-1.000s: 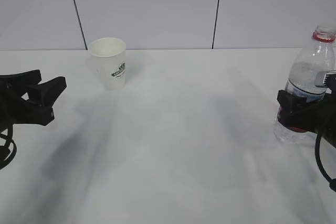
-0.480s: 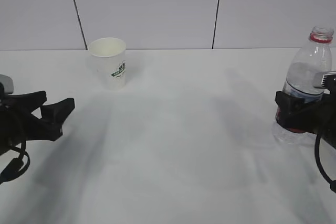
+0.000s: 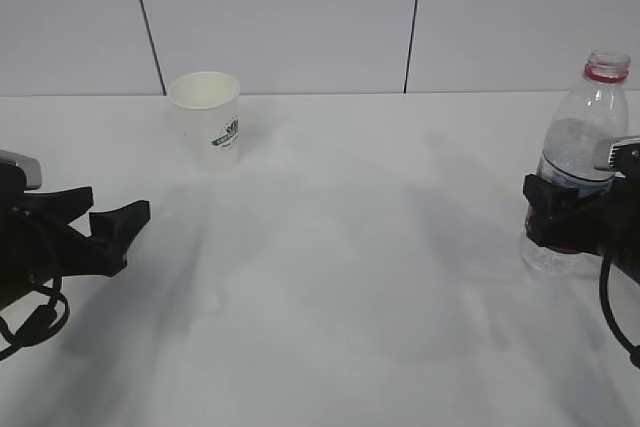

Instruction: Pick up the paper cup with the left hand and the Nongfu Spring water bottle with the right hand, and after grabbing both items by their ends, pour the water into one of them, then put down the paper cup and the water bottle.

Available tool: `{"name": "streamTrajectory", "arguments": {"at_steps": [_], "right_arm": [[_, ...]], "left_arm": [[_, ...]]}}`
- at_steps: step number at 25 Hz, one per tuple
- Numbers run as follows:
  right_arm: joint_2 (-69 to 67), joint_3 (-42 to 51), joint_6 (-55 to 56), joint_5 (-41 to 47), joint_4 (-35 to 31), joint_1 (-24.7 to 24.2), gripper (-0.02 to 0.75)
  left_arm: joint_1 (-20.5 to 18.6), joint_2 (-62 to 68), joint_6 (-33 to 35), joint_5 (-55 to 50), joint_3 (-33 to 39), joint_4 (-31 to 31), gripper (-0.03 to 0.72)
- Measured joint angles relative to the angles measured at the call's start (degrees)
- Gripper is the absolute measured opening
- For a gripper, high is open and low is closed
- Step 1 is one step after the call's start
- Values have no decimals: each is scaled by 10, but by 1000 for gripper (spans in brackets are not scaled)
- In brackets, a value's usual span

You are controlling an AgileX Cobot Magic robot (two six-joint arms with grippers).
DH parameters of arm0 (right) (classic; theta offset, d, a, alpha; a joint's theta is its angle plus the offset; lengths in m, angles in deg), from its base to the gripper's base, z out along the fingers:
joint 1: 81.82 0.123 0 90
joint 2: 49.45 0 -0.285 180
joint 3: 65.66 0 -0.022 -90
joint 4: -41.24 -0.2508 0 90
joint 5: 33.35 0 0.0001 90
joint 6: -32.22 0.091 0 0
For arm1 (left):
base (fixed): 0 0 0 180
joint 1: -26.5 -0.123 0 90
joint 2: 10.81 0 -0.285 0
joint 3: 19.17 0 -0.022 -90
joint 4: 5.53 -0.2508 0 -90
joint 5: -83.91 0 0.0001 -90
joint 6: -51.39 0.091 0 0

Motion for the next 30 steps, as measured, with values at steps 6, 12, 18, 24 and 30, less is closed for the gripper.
{"name": "streamTrajectory", "arguments": {"at_steps": [6, 12, 18, 24, 30], "right_arm": [[0, 0, -11, 0, 0, 0, 477], [0, 0, -11, 0, 0, 0, 477], [0, 0, -11, 0, 0, 0, 477], [0, 0, -11, 0, 0, 0, 477], [0, 0, -11, -1, 0, 0, 477]], "left_arm": [[0, 0, 0, 0, 0, 17, 566], [0, 0, 0, 1, -1, 9, 556], [0, 0, 0, 1, -10, 7, 550], [0, 1, 0, 1, -53, 6, 619], [0, 32, -1, 2, -109, 3, 652]]}}
